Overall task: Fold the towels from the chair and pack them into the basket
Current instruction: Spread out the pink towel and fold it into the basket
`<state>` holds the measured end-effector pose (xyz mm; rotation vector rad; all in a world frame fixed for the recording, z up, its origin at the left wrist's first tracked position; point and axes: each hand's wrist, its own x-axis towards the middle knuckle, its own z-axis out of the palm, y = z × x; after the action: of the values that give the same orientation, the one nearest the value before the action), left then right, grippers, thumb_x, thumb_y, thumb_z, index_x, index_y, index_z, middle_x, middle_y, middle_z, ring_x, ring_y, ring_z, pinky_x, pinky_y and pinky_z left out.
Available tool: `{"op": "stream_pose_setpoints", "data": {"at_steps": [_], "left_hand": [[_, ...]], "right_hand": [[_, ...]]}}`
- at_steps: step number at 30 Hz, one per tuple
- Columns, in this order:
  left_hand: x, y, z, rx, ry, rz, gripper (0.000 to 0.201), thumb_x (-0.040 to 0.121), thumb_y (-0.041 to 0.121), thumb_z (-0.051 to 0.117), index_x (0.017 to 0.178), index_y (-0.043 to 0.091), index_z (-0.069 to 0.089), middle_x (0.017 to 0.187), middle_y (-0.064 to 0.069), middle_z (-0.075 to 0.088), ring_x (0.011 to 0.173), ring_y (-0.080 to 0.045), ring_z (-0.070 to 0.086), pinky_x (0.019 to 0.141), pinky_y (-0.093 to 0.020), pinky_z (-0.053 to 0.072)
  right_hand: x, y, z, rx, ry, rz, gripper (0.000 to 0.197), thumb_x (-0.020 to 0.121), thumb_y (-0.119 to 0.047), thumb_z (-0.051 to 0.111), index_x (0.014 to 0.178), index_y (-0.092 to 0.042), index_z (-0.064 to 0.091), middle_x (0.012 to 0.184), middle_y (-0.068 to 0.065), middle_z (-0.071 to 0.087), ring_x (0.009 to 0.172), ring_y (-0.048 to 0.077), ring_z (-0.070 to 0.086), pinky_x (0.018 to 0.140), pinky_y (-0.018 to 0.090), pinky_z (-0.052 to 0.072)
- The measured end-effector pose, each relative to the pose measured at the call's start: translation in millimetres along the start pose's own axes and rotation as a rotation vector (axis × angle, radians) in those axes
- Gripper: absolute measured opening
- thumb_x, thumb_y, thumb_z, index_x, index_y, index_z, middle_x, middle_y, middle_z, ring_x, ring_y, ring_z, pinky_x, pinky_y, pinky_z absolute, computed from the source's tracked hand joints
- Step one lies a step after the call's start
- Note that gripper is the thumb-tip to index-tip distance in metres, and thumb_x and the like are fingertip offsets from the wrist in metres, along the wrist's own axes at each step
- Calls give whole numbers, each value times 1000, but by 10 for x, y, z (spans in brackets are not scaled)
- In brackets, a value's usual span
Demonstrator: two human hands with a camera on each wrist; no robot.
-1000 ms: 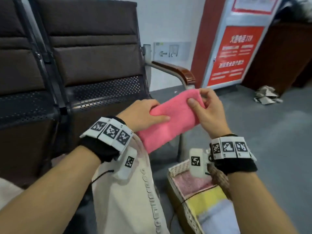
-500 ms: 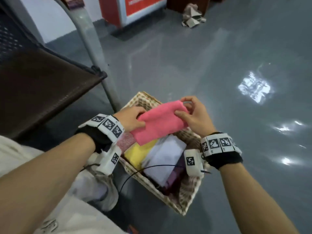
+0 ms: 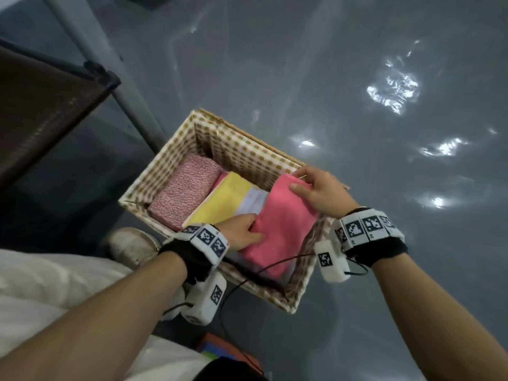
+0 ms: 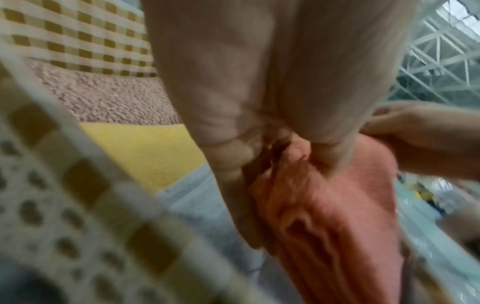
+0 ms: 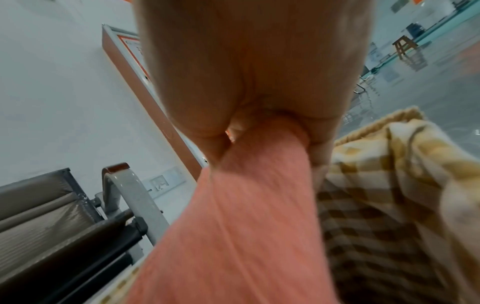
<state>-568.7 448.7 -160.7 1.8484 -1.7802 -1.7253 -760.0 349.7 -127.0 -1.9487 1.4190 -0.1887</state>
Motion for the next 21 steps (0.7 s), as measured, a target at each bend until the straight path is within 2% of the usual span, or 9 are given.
{"op": "stream_pose_setpoints", "data": {"at_steps": [2,4,6,8,10,15,18,21], "left_hand": [[9,-31,131,137,-33,-5,39,92,32,56,122,8,51,121,-9,60,108,-25,57,91,-31,45],[2,-76,245,269,-61,-34,37,94,33,53,119,5,50,120,-13,58,107,-28,55,79,-26,39],[-18,-114,304,318,-28,-54,37,95,30,50,121,4,50,123,-15,57,111,-28,55,82,-27,39],[-50,-122,277,268,47,-64,36,95,26,49,127,7,50,127,-12,58,116,-25,54,92,-28,43],[-107,-102,170,201,124,-76,35,94,22,50,127,13,53,126,-9,60,116,-24,55,96,-29,44],[-426,7,-281,114,321,-62,21,92,19,53,110,17,63,106,-4,65,100,-21,62,82,-27,48],[-779,160,-666,58,509,10,15,89,16,56,99,18,67,97,-2,68,91,-19,65,84,-32,51],[-1161,342,-1074,12,685,105,12,87,14,58,86,20,67,88,0,70,86,-17,66,80,-27,50]], "right_hand": [[-9,30,88,-105,-120,21,27,89,-29,63,114,-18,59,113,3,64,103,20,58,86,28,42],[-33,66,202,-229,-265,62,30,91,-30,61,118,-18,55,119,4,61,108,20,56,88,28,42],[-58,78,271,-329,-332,76,32,92,-30,59,120,-18,54,121,4,61,111,22,55,87,27,39],[-69,66,272,-364,-309,80,30,91,-28,60,118,-17,56,117,4,62,110,23,56,83,26,39],[-81,26,235,-362,-260,65,26,88,-26,63,112,-17,59,112,3,64,105,21,57,83,27,42],[-67,-328,133,-253,-151,-64,19,86,-19,63,103,-14,65,107,4,67,101,21,60,80,24,41],[-40,-698,77,-232,-89,-175,16,86,-19,63,100,-13,68,104,5,69,99,23,61,79,24,39],[13,-1093,-10,-248,-36,-227,17,88,-21,61,101,-13,68,105,7,69,100,24,61,77,23,38]]}}
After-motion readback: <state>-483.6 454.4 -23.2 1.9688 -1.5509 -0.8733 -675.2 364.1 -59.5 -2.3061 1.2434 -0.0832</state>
